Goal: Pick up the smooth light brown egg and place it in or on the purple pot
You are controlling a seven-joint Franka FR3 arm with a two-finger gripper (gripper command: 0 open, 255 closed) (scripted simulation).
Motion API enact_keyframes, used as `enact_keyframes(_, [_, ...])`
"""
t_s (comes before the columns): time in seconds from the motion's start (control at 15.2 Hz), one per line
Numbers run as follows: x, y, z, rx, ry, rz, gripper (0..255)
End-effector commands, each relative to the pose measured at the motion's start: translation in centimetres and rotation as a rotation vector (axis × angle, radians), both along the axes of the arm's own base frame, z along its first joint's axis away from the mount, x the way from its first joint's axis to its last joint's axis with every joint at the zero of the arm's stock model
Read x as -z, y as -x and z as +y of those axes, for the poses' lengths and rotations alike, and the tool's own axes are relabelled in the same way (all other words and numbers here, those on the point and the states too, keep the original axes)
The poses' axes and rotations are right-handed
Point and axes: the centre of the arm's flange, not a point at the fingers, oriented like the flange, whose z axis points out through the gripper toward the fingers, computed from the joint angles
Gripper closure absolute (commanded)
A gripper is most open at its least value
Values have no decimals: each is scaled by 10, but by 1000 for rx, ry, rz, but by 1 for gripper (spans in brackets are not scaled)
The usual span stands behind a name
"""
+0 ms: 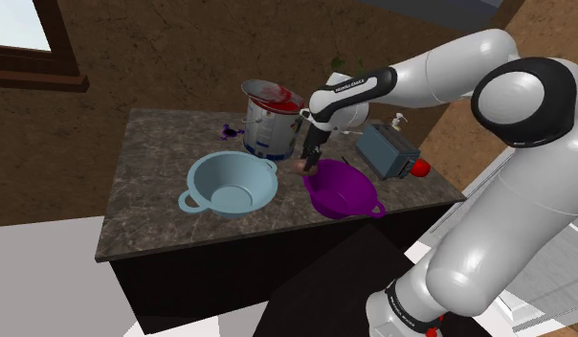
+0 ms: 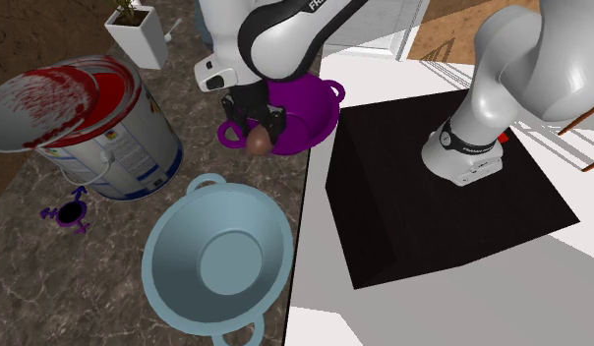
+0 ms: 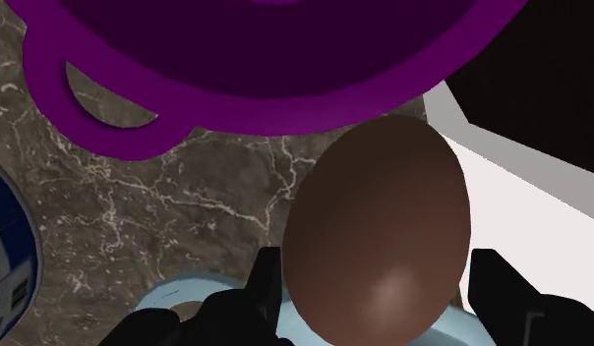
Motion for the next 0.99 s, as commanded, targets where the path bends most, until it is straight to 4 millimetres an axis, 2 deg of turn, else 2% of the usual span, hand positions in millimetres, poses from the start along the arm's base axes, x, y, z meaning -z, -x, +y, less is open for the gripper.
enact_keyframes(0.0, [0,10,-25,-1,0,0,255])
enact_keyframes(0.86, [-2,85,-179,-1,0,0,255])
enact_keyframes(0.92, [-2,94,-197,-1,0,0,255])
